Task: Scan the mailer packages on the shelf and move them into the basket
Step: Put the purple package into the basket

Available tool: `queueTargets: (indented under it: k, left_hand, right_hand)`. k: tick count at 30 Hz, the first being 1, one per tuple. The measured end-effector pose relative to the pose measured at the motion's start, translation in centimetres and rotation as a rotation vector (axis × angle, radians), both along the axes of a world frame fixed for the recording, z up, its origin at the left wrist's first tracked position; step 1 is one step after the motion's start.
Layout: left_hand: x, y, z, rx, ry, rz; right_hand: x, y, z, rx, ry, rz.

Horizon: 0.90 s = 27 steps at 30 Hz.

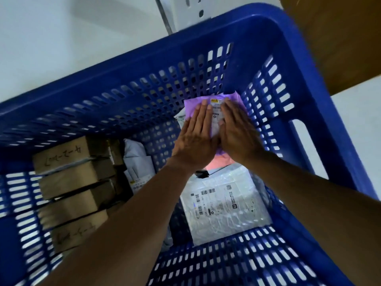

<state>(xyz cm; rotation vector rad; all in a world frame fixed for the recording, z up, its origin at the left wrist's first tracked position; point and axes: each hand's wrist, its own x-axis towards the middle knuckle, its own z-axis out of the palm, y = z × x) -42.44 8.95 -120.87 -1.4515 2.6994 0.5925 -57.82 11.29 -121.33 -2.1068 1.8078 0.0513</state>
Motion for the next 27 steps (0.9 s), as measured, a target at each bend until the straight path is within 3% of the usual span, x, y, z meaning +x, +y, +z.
queueTargets:
  k: [5,15,27]
  left_hand:
    - [0.0,-0.1,-1.1,-0.021,0.081,0.030]
    - [-0.1,-0.2,-0.8,0.003,0.105,0.046]
    - [-0.5,-2.3,3.6,0.216,-0.071,0.038]
  right_hand:
    - [0.5,-0.6,-0.9,-0.066,-0.159,-0.288]
    - [0.7,-0.7,-1.8,-0.042,-0.254,-0.368]
    - [0.5,-2.0,2.3,0.125,-0.005,-0.220]
